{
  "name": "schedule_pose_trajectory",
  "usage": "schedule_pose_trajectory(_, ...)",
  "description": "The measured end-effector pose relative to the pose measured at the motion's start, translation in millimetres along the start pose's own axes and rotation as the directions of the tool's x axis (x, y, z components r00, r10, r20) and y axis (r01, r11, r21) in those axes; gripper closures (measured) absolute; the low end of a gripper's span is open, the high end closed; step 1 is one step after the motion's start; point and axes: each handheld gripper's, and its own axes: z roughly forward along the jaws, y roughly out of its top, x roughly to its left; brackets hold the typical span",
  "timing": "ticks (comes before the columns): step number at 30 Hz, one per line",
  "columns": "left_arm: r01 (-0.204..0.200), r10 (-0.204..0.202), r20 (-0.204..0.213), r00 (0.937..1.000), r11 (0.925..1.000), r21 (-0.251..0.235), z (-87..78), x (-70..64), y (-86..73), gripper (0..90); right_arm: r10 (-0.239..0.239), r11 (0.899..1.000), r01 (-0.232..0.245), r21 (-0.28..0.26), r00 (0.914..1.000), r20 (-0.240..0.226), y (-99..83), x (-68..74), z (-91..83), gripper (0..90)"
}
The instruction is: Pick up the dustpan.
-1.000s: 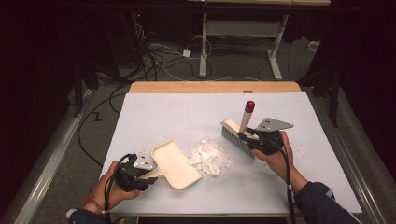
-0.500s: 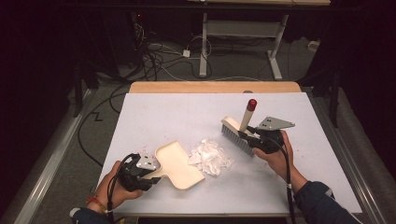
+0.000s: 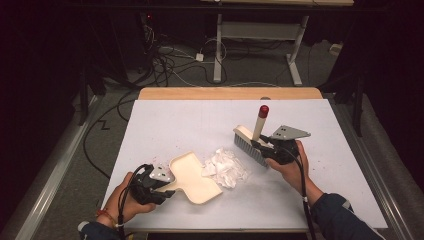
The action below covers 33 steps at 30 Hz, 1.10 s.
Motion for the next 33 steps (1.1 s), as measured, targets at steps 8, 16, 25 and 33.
schedule_pose_trajectory(8,-0.003,0.003,0.003,1.0,1.0,0.004,0.8,-0.3,0.7,62.1,-0.002,1.0,0.002,0.002,1.0,0.0,0.3,1.7,1.7,68.4)
schedule_pose_trajectory(16,-0.003,0.003,0.005,1.0,1.0,0.007,0.5,-0.8,0.3,62.1,0.014,1.0,-0.014,0.003,0.9999,-0.001,-0.7,-2.2,0.1,68.5)
schedule_pose_trajectory(25,-0.003,0.003,0.015,0.9999,0.9999,0.014,-3.0,-0.8,-1.5,62.1,0.008,1.0,-0.008,0.01,1.0,-0.002,0.2,-0.2,-0.2,68.5)
schedule_pose_trajectory(33,0.005,-0.005,0.02,0.9998,0.9999,0.014,-6.0,-2.0,0.7,62.2,0.006,1.0,-0.006,0.011,1.0,-0.005,0.3,-0.1,-0.2,68.4)
